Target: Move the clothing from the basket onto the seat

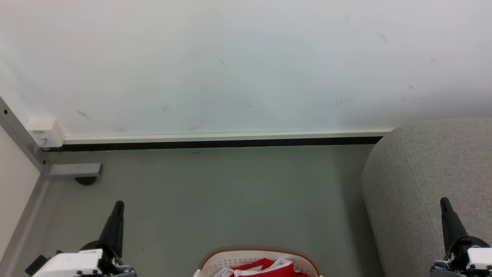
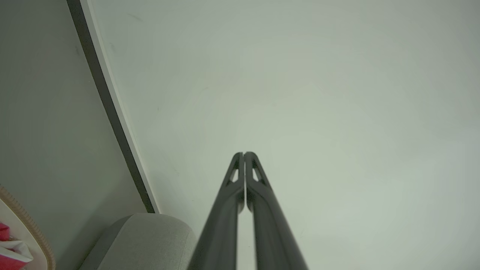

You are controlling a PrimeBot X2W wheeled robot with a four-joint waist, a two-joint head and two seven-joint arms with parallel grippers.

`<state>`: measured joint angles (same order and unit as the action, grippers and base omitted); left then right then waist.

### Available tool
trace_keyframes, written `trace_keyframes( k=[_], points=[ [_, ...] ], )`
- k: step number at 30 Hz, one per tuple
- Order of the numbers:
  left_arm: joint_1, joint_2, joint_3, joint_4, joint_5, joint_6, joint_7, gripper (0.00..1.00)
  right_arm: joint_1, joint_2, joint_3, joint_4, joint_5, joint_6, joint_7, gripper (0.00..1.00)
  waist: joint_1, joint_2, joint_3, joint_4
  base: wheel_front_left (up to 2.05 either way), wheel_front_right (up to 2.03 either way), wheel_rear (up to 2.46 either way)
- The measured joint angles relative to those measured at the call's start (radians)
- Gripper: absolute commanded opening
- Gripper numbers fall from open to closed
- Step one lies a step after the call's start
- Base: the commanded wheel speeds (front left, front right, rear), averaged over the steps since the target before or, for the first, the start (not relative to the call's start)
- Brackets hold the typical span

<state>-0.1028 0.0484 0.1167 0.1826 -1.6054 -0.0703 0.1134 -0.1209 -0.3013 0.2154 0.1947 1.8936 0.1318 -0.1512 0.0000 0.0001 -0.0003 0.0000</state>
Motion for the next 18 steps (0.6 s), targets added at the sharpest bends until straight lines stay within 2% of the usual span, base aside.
trace_keyframes(
  k=[11, 12, 18],
  points=[
    [0.0, 0.0, 0.0, 0.0, 0.0, 0.0, 0.0, 0.0, 0.0, -0.002, 0.001, 0.0, 0.0, 0.0, -0.001, 0.0, 0.0, 0.0, 0.0, 0.0, 0.0, 0.0, 0.0],
    [0.0, 0.0, 0.0, 0.0, 0.0, 0.0, 0.0, 1.0, 0.0, -0.002, 0.002, -0.001, 0.0, 0.0, -0.001, 1.0, 0.0, 0.0, 0.0, 0.0, 0.0, 0.0, 0.0],
    [0.036, -0.009, -0.012, 0.037, 0.003, 0.001, -0.011, 1.0, 0.036, 0.028, 0.006, 0.032, -0.014, 0.0, -0.001, 1.0, 0.0, -0.0001, 0.0, 0.0, 0.0, 0.0, 0.0]
  ],
)
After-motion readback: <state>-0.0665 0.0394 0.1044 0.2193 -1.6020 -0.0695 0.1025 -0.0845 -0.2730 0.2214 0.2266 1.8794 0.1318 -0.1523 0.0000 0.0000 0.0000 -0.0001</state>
